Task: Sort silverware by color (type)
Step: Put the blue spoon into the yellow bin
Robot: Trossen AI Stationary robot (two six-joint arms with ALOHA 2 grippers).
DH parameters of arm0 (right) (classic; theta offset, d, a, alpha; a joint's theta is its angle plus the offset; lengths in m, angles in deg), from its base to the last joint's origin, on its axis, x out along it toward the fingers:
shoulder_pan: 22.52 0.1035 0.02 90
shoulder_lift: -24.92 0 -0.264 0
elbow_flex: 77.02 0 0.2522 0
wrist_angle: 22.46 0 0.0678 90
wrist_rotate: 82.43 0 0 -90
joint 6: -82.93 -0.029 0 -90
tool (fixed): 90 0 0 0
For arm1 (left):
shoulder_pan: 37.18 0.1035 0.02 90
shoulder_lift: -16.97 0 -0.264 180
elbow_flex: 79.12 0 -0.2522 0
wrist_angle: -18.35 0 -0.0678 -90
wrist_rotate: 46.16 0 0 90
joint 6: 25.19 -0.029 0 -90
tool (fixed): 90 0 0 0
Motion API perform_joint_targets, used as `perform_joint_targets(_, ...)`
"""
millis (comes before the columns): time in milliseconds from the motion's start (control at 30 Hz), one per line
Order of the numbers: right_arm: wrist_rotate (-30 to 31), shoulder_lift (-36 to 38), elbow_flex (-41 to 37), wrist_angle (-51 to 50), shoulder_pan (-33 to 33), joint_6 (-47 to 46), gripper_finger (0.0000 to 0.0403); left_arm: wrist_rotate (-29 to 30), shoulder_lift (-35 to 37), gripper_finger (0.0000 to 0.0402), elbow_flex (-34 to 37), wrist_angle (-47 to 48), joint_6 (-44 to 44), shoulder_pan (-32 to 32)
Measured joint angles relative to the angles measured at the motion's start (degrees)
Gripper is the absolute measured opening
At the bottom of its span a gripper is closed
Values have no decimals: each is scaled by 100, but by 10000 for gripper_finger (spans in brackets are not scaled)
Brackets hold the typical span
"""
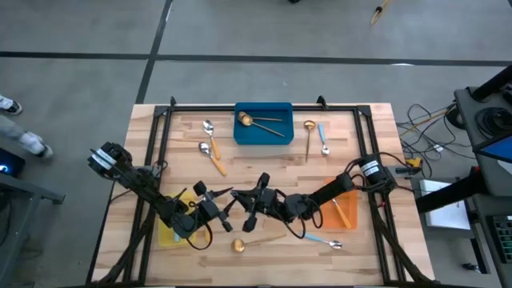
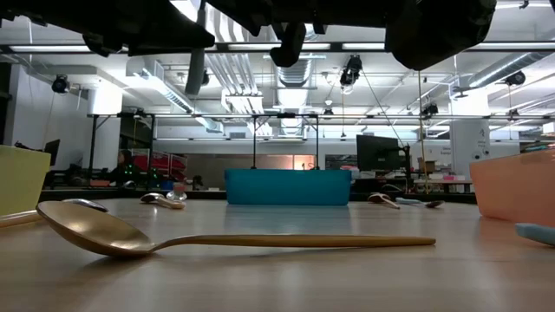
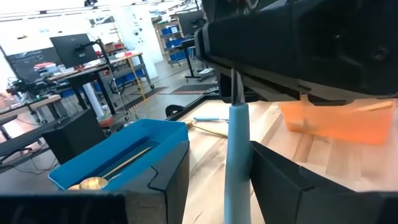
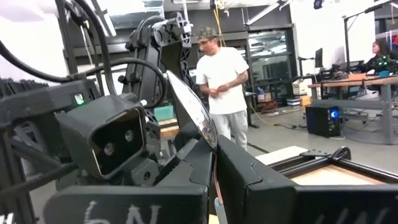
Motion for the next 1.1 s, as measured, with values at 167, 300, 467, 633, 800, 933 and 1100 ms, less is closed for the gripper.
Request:
perform_joint_targets(167, 36, -20, 128, 30, -59, 157, 9, 2, 0, 142, -152, 8, -66, 134)
perform_joint_targets(300, 56, -129, 220, 30, -61, 254, 9, 143, 0, 140, -234, 13, -272, 165)
perform_joint_targets(467, 520, -338, 390, 67, -59, 220, 9, 629, 0, 111, -241, 72, -285, 162)
perform_joint_targets(633, 614, -589, 672, 110, -45, 219, 9, 648, 0, 55, -232, 81, -242, 140)
perform_joint_targets(800, 594, -698, 801, 107, -41, 251, 9, 645, 0, 11, -223, 152, -225, 65)
perform_joint_targets(933, 591, -699, 807, 87, -43, 356, 9, 689, 0, 11, -223, 182, -228, 25)
perform_joint_targets(1100, 596, -694, 806, 34, -19, 457, 9, 706, 0, 10, -221, 199, -223, -1)
